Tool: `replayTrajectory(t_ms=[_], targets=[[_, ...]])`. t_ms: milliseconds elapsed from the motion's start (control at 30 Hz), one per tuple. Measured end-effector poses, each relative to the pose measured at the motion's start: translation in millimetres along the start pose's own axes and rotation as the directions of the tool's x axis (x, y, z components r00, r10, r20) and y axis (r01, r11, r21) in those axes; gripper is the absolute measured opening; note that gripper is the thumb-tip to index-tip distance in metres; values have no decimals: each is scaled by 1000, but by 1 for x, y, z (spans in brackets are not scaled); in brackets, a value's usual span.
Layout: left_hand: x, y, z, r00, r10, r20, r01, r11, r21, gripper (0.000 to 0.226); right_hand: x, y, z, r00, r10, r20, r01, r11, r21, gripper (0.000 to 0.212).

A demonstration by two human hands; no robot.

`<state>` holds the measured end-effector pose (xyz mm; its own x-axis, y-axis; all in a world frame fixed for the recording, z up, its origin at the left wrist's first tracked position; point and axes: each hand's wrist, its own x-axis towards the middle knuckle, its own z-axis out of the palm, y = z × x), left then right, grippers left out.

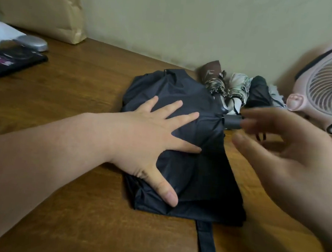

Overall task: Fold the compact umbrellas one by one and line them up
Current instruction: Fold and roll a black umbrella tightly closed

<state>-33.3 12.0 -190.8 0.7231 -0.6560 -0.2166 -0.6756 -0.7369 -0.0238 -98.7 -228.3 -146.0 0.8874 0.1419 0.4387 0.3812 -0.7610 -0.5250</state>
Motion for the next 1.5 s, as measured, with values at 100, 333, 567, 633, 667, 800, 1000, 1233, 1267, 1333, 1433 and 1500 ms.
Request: replayTrajectory(t_ms=[100,333,567,633,667,800,1000,1233,1267,1333,1433,1500], targets=[[-4,4,-4,1000,14,14,-14,1000,0,109,41,-22,44,991,-135,19,133,987,91,46],[-1,2,0,998,35,-49,-34,999,23,103,81,32,111,920,-370,128,389,901,-191,49],[-15,1,-13,992,24,-124,-51,973,-224,51,81,56,104,878,-445,176,478,836,-272,62],[-28,-1,-20,970,-20,-241,-66,936,-345,32,81,56,104,885,-431,179,466,832,-303,67],[-36,-2,-27,950,-90,-299,-43,910,-413,26,81,56,104,887,-423,183,461,828,-319,70],[-73,1,-63,791,-453,-412,128,780,-612,15,80,55,105,907,-373,195,420,821,-387,83],[-109,52,-17,863,-317,-393,91,863,-496,19,79,51,104,925,-329,191,379,835,-398,89],[-97,62,7,826,-372,-424,136,861,-490,16,79,53,104,927,-314,206,372,843,-389,92],[-98,62,7,827,-383,-411,143,851,-506,15,78,53,104,927,-316,205,373,842,-389,92],[-98,61,4,827,-378,-416,140,856,-498,11,78,53,104,928,-313,201,369,844,-389,92],[-99,59,2,838,-322,-441,112,892,-439,6,78,52,103,931,-303,203,360,850,-385,92],[-100,59,1,857,-267,-440,85,917,-391,13,77,52,103,932,-302,200,358,851,-384,92]])
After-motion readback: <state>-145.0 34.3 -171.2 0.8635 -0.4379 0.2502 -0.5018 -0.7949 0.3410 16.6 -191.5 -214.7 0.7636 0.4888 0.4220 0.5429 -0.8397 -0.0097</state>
